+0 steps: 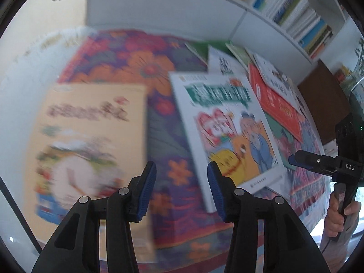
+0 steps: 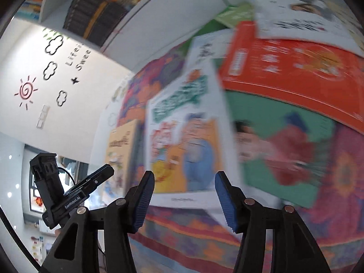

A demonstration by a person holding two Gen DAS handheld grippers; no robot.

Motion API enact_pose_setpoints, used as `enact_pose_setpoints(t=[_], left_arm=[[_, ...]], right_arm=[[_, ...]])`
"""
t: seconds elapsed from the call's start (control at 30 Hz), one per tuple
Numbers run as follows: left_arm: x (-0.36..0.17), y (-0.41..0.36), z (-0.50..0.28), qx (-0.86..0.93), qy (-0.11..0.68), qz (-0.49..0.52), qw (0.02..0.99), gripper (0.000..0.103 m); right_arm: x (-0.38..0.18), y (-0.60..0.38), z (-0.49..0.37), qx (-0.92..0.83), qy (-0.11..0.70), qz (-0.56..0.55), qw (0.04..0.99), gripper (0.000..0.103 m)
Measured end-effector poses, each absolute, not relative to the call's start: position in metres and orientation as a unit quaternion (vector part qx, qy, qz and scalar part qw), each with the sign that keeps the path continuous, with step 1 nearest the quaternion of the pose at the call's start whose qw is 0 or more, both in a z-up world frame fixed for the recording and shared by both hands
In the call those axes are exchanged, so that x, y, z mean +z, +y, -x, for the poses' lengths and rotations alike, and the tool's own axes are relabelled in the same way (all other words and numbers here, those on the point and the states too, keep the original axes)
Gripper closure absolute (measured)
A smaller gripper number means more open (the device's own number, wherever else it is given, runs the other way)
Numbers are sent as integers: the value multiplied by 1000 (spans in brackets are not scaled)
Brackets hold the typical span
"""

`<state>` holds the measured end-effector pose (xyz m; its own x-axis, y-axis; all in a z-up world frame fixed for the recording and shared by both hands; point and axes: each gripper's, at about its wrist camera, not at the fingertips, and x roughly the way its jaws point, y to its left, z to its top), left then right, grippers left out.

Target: Organize books

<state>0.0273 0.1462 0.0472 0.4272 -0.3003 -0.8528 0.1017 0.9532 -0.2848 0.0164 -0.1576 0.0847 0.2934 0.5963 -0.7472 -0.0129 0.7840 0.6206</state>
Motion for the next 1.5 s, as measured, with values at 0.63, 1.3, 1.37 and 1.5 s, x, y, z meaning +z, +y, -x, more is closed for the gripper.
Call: enact_pose_setpoints(t=[0.63,1.3,1.37,1.5], left_arm=[[36,38,-8,-173,522,0,835,59],[32,46,-9,-202,505,24,839,57],[31,49,-9,-206,506,31,837,57],[29,53,-10,-212,507,44,834,57]], right_arm=[[45,-291,18,147,520,-352,765,49],[31,-348,-33,123,469,-460,744,52],[27,-353,-32,115,457,-479,741,56],[23,-355,-22,87,444,-470,758,87]])
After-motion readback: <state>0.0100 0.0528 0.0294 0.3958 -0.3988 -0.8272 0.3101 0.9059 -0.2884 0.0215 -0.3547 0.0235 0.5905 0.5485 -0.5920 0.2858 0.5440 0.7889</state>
